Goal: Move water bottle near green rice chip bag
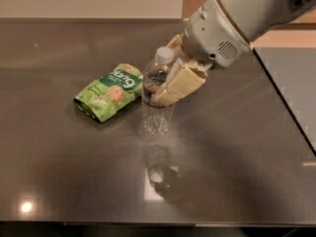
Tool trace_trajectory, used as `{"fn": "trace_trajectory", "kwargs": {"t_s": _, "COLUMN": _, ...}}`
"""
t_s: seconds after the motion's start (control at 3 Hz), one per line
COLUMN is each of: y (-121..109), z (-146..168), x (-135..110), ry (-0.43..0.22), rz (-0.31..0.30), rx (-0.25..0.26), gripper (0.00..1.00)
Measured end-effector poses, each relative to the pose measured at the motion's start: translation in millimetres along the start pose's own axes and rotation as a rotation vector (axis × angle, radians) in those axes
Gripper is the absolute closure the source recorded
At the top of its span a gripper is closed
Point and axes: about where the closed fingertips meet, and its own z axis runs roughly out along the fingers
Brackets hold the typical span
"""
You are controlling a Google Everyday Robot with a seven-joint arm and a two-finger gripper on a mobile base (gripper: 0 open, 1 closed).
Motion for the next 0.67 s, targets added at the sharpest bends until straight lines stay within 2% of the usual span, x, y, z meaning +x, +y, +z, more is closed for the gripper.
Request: {"fn": "trace_trajectory", "kwargs": {"t_s": 0.67, "y": -38, "z": 18, "x": 2, "ry": 0.035, "rz": 0.012, "rx": 0.022, "gripper": 1.00}}
